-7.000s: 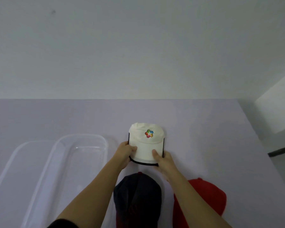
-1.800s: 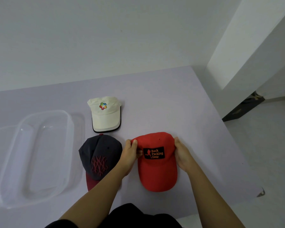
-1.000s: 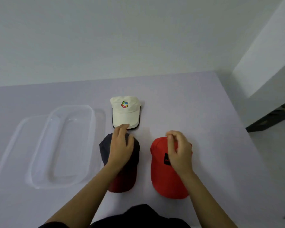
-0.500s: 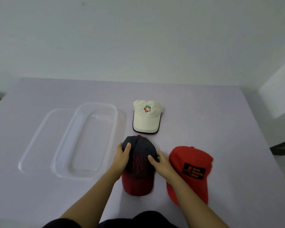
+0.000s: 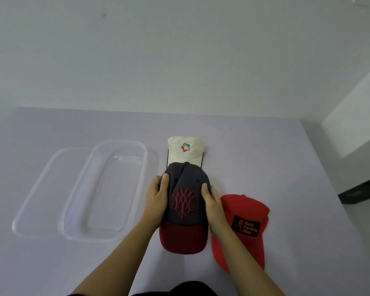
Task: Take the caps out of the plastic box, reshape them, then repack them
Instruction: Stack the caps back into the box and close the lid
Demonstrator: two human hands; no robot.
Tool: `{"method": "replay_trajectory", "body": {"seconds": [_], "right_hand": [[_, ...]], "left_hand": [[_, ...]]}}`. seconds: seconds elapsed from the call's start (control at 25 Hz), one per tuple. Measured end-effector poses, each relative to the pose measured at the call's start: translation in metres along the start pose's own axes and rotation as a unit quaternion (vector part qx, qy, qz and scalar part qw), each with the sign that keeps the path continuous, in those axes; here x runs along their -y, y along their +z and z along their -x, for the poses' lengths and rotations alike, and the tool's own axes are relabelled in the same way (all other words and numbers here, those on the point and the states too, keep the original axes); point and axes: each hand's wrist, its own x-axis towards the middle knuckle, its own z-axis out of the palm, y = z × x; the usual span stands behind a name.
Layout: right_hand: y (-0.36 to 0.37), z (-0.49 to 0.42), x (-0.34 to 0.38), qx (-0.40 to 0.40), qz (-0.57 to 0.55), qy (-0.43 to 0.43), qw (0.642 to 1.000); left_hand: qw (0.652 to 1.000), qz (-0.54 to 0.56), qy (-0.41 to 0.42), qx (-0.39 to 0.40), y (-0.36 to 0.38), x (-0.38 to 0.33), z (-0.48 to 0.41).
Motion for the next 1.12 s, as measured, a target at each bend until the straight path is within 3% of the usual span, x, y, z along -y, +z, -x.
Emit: {"method": "replay_trajectory", "body": {"seconds": [0.12,0.28,0.4,0.6,0.72,0.92,1.12], "right_hand": [[0.002,0.004,0.014,-0.068,-0.031,-0.044,0.996],[0.001,0.011,0.027,-0.161,-0.095,-0.08,0.979],[0.004,0.015,0.035,-0.172,-0.073,-0.119,0.975],[0.027,0.023,0.035,-0.193,-0.029,-0.16,0.968],[0.055,0.026,0.033,-0.199,-0.011,-0.178,0.964],[0.132,0.027,0.026,-0.13,-0.03,-0.143,0.981],[0.193,0.013,0.005,-0.038,0.036,-0.079,0.996]], "left_hand": [[0.998,0.017,0.053,0.006,0.004,-0.016,0.003],[0.995,0.076,0.056,-0.019,0.004,-0.043,0.003],[0.992,0.112,0.044,-0.024,0.0,-0.054,0.005],[0.998,-0.031,-0.005,0.055,-0.03,-0.067,-0.001],[0.999,-0.006,-0.017,0.042,-0.056,-0.07,-0.004],[0.984,0.165,-0.045,-0.04,-0.125,-0.071,-0.012],[0.989,0.135,-0.014,-0.062,-0.202,-0.049,-0.042]]}}
